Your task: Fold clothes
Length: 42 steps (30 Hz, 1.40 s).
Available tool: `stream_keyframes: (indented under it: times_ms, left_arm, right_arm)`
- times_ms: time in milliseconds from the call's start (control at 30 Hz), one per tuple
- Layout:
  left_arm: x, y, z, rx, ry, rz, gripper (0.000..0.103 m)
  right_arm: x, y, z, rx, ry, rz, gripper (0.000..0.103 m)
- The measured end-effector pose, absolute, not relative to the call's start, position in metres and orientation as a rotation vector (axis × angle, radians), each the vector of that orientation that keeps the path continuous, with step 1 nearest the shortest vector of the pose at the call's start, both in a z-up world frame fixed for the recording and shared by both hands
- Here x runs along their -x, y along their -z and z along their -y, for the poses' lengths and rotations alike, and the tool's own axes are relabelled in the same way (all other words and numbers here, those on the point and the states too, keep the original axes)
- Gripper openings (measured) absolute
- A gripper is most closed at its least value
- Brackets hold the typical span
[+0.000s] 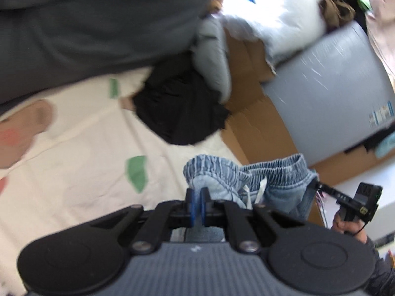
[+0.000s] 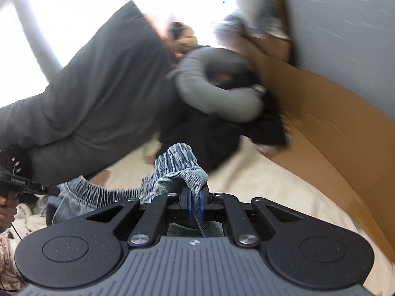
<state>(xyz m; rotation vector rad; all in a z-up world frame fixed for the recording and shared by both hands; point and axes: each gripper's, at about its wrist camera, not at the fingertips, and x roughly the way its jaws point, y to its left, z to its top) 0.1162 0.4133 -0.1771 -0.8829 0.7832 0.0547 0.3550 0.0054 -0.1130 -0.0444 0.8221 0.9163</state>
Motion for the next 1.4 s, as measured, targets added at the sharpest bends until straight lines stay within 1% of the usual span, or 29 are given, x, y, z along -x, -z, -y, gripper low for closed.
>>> stream_keyframes:
  times_ms: [200,633,933,1100,1400]
  left_arm:
    - [-0.067,0.170,-0.435,0.913,-0.174,-0.730,0.004]
    - [0.029,0.130,-0.472,0.942,-0.390,-0.577,0.004]
    - [0.069,0.123,-0.500,0.947,-0.546,-0.573,0.004]
    - [0.069,0.139,-0.519,0.955,-0.593,-0.611,0.004]
    - [0.021,0.231,-0.545,0.962,-0.587,-0.799,0.004]
  right_arm:
    - [-0.353,0.101,-0.080,0.107,-1.071,-0.783,0.004]
    - [-0.341,0.064,-0.204,0.125,-1.289,-0.676,0.004]
    - [-0.334,0.064,-0.288,0.177,-1.431,-0.662,0.004]
    - [-0.338,0.089,-0.334,0.211,-1.465,-0.720,0.004]
    - [-0.359,0.189,-0.391,0.359,-1.366,-0.882,0.005]
